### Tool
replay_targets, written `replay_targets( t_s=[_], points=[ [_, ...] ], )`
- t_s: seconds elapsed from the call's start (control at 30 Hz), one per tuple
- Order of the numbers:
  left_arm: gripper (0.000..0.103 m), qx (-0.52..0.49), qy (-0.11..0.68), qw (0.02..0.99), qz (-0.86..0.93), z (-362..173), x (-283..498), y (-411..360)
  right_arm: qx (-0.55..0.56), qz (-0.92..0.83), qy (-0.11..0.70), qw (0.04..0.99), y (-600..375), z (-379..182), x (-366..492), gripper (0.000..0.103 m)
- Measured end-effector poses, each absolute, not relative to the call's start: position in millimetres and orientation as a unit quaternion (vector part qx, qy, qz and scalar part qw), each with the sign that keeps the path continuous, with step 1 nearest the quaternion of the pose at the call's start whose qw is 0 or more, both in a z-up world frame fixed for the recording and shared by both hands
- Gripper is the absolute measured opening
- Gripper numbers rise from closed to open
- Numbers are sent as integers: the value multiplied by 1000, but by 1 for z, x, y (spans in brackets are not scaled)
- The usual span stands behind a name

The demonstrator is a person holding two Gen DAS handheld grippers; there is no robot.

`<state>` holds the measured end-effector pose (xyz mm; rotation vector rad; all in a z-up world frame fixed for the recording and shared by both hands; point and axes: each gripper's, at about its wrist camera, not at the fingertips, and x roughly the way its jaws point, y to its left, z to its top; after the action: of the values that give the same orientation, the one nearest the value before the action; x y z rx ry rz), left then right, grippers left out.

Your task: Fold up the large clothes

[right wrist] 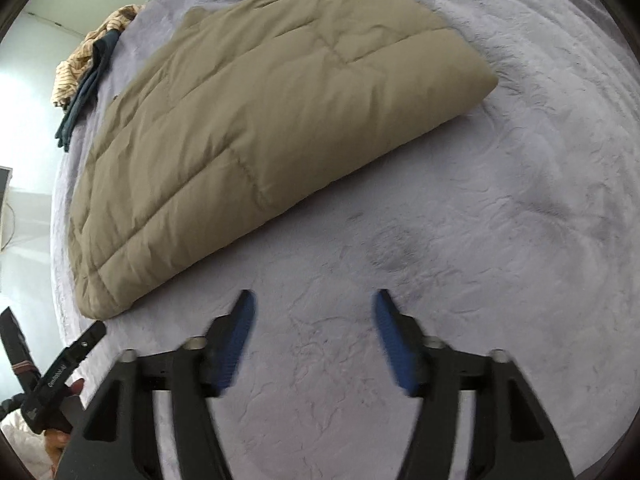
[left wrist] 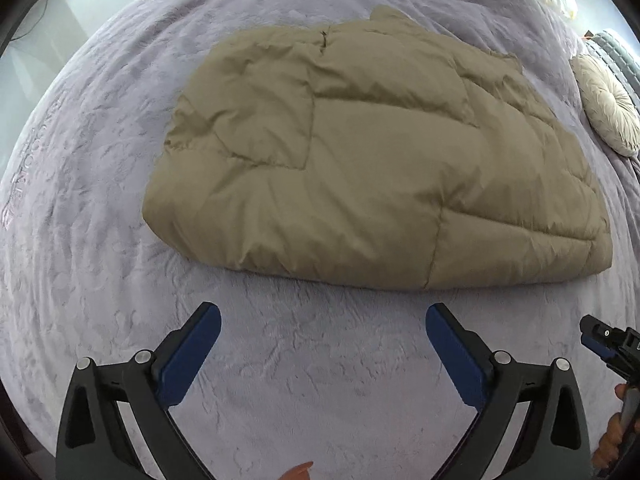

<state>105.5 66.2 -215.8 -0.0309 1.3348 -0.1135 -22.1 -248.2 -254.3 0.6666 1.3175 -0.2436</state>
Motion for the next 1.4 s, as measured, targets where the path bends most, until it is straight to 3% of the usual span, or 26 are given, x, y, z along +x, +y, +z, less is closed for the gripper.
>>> replay_targets(
  t_s=[0.03, 0.3, 0.33, 0.37, 0.6, 0.83, 1.2, 1.4],
  points=[
    [102, -18, 621, 781, -55, -217, 105, 67, 307, -107, 594, 735, -248, -254, -22, 85],
    [102, -21, 634, 771, -49, -223, 100, 70, 368, -85, 574, 726, -251, -260, -21, 88],
    [102, -24, 636, 770, -48, -224, 99, 71, 375, -81, 572, 725, -251, -261, -22, 100],
    [102, -23, 636, 770, -48, -224, 98, 71, 381, -76, 571, 723, -252, -262, -24, 103],
    [102, -35, 650, 757, -56, -234, 85, 75, 387, -61, 576, 718, -247, -268, -20, 103],
    [102, -111, 646, 752, -73, -234, 77, 91, 395, -74, 603, 690, -256, -279, -31, 103],
    [102, -297, 582, 752, -88, -237, 100, 149, 512, -53, 508, 691, -294, -281, -19, 103],
    [102, -337, 570, 740, -114, -255, 111, 151, 535, -33, 488, 689, -302, -288, -4, 103]
  ],
)
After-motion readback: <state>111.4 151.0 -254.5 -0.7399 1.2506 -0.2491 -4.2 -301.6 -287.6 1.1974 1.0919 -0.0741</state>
